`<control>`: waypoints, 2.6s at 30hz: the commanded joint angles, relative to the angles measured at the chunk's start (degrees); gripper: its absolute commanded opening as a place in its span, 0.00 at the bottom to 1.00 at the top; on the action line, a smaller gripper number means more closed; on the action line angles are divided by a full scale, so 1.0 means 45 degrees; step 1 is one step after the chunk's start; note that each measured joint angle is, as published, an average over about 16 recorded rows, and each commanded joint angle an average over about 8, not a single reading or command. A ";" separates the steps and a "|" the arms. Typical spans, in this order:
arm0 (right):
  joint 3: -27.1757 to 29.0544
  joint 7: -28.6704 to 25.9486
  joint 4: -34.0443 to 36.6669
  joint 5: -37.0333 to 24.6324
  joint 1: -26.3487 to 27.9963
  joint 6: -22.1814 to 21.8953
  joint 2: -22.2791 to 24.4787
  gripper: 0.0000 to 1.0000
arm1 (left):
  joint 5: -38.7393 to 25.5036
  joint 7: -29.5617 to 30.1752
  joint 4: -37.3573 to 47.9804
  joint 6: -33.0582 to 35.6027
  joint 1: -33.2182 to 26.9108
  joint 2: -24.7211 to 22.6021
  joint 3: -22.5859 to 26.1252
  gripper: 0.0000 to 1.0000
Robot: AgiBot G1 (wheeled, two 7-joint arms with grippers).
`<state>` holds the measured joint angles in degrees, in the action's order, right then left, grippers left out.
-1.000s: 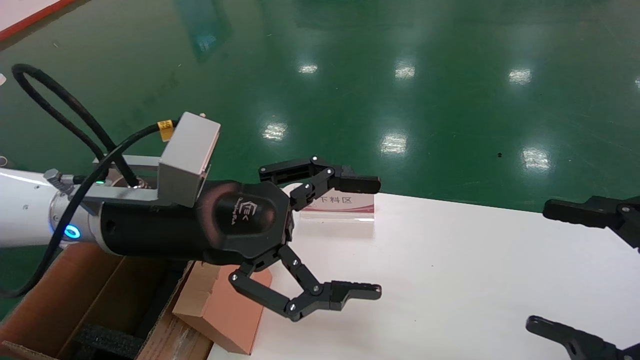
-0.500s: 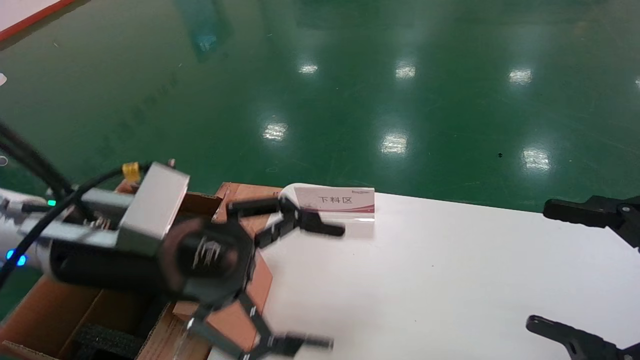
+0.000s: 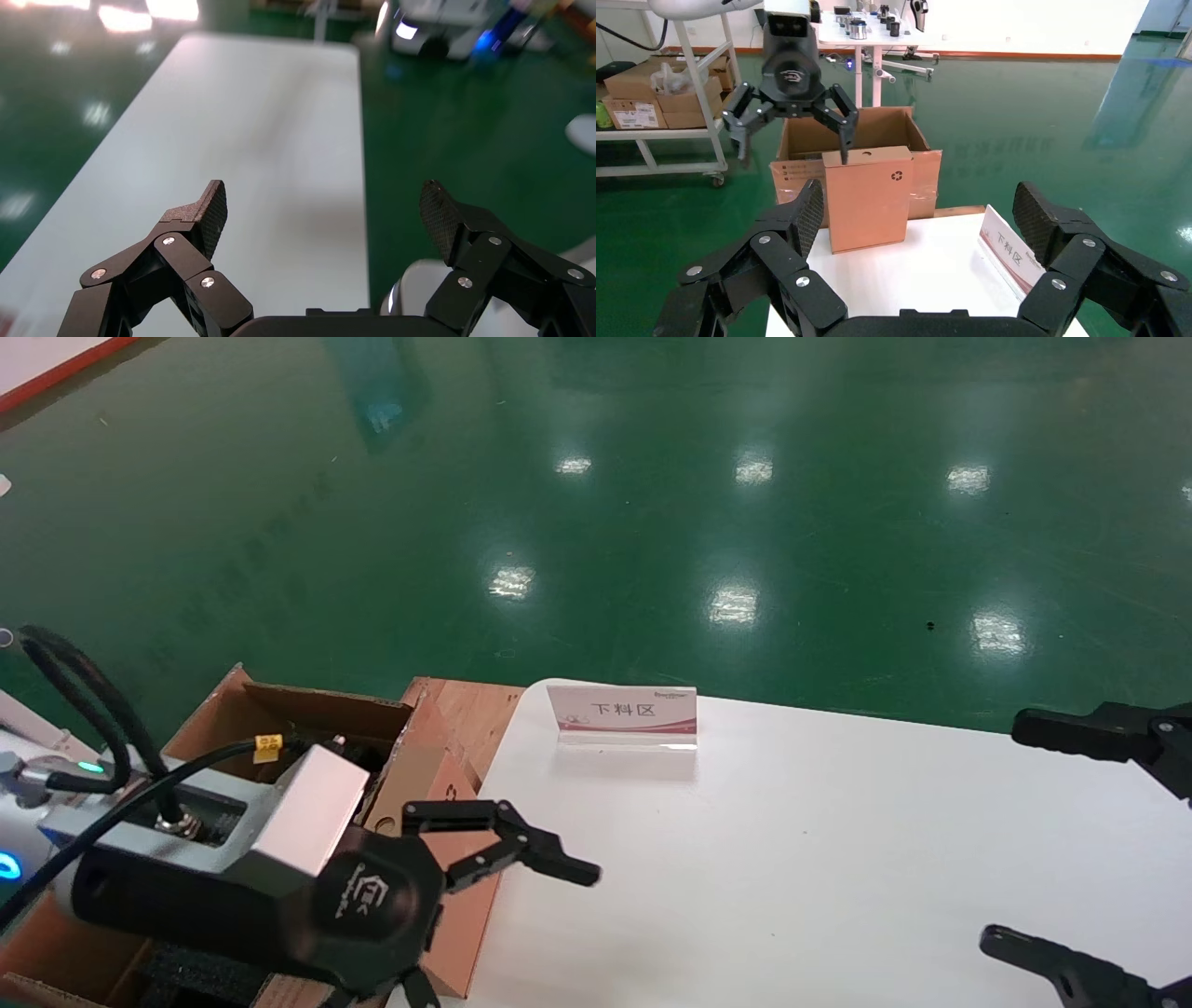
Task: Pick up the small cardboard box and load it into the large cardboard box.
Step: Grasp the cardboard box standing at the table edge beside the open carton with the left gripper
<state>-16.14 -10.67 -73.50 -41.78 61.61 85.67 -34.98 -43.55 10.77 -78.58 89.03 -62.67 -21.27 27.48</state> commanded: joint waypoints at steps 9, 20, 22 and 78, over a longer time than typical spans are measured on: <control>-0.0010 0.0005 0.0000 0.0007 0.0002 -0.0004 0.0004 1.00 | -0.2387 0.1723 0.0005 -0.0226 -0.2216 -0.0408 0.1205 1.00; -0.0020 0.0010 0.0000 0.0014 0.0004 -0.0009 0.0008 1.00 | -0.5409 0.6153 0.0026 -0.0028 -0.5017 -0.1152 0.3011 1.00; -0.0022 0.0011 0.0000 0.0015 0.0005 -0.0009 0.0009 1.00 | -0.5801 0.7036 0.0026 0.0028 -0.5505 -0.1206 0.3366 1.00; -0.0071 0.0036 0.0000 0.0049 0.0015 -0.0031 0.0030 1.00 | -0.7276 1.7771 0.0043 0.0180 -1.5350 -0.4339 1.7764 1.00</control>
<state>-16.46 -10.51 -73.50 -41.56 61.68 85.53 -34.85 -76.62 90.73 -78.38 89.78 -131.49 -40.84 107.19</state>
